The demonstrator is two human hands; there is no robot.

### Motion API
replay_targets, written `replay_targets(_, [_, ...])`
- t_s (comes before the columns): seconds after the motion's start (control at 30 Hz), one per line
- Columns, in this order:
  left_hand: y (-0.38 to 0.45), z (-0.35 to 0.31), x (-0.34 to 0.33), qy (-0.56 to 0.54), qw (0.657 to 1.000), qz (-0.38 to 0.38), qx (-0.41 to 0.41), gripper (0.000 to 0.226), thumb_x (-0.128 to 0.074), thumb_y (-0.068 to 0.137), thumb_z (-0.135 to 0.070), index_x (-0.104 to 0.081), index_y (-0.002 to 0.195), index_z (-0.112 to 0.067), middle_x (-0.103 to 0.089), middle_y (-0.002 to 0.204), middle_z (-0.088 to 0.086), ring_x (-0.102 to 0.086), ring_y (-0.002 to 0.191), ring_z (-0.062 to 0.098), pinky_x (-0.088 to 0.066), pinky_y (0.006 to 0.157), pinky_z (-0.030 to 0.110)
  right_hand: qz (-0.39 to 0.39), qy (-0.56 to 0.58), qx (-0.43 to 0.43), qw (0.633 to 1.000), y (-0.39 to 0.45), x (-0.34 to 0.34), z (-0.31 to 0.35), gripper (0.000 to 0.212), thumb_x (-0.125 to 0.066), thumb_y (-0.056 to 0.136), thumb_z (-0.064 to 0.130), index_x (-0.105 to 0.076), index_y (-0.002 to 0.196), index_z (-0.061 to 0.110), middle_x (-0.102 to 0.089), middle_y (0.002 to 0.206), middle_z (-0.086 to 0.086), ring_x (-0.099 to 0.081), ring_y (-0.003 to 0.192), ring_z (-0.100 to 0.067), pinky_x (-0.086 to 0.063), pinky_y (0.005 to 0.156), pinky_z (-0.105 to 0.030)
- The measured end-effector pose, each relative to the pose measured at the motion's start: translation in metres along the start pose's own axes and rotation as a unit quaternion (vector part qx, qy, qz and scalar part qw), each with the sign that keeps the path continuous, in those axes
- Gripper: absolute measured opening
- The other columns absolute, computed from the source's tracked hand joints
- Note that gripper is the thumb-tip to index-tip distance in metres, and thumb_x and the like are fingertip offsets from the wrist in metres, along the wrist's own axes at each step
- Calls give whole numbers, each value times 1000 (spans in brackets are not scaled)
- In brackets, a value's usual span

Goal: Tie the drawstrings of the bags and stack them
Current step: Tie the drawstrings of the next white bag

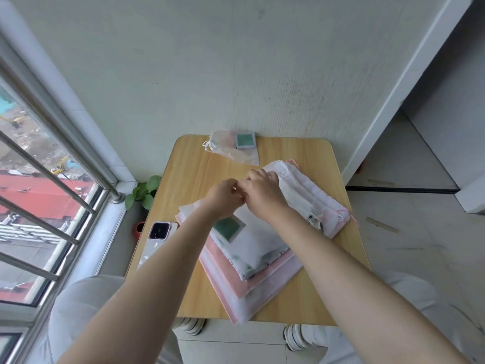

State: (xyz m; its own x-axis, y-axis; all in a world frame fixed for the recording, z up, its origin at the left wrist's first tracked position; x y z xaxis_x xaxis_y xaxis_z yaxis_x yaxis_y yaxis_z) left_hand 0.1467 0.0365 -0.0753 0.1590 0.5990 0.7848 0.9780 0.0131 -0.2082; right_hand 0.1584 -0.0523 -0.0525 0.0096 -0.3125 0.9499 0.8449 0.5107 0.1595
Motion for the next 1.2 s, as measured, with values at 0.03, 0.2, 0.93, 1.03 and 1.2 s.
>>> replay_targets(0.03, [-1, 8, -1, -45, 999, -18, 21, 2, -61, 89, -18, -59, 90, -18, -65, 77, -3, -61, 74, 17, -42, 59, 23, -15, 26, -12, 999, 0, 3, -4, 18, -58, 92, 17, -61, 110, 20, -54, 109, -4, -48, 109, -26, -37, 92, -41])
replay_targets(0.2, [-20, 51, -15, -388, 909, 9, 148, 5, -59, 94, -11, -60, 92, -7, -67, 81, 10, -70, 68, 21, -59, 66, 30, 24, 175, -178, 968, -6, -3, -46, 47, -62, 88, 25, -45, 129, 10, -52, 127, -7, -51, 114, -27, -45, 95, -43])
replay_targets(0.93, [-36, 100, -11, -548, 750, -181, 322, 6, -72, 87, -17, -76, 83, -14, -73, 81, 1, -69, 90, 22, -56, 90, 36, 217, 301, -218, 903, -26, -30, -37, 59, -64, 82, 59, -43, 67, 7, -67, 114, -16, -41, 55, -20, -32, 50, -26])
replay_targets(1.03, [-36, 89, -17, -700, 628, -149, 307, 21, -54, 96, -2, -63, 115, -3, -64, 77, 7, -64, 71, 17, -54, 57, 19, 157, 352, -270, 882, -29, -23, -45, 53, -65, 76, 66, -53, 66, 16, -61, 74, -3, -32, 56, -18, -25, 49, -25])
replay_targets(1.2, [-52, 89, -22, -797, 508, -144, 292, 29, -53, 92, 4, -62, 117, -9, -67, 91, 5, -69, 89, 19, -53, 92, 29, 99, 561, -419, 707, -47, -40, -63, 40, -48, 90, 43, -38, 58, 21, -26, 55, 5, -20, 39, -10, -17, 38, -21])
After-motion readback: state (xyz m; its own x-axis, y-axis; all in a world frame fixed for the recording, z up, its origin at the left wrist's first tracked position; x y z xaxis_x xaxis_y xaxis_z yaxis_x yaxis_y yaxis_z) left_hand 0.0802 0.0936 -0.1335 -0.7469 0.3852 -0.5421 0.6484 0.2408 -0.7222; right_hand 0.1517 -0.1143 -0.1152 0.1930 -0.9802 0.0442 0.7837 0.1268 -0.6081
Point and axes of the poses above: each hand's wrist, its own y-axis towards the middle knuckle, its own x-axis out of the back of the hand, z = x × y, the point moved 8 cm from there along y, towards the middle knuckle
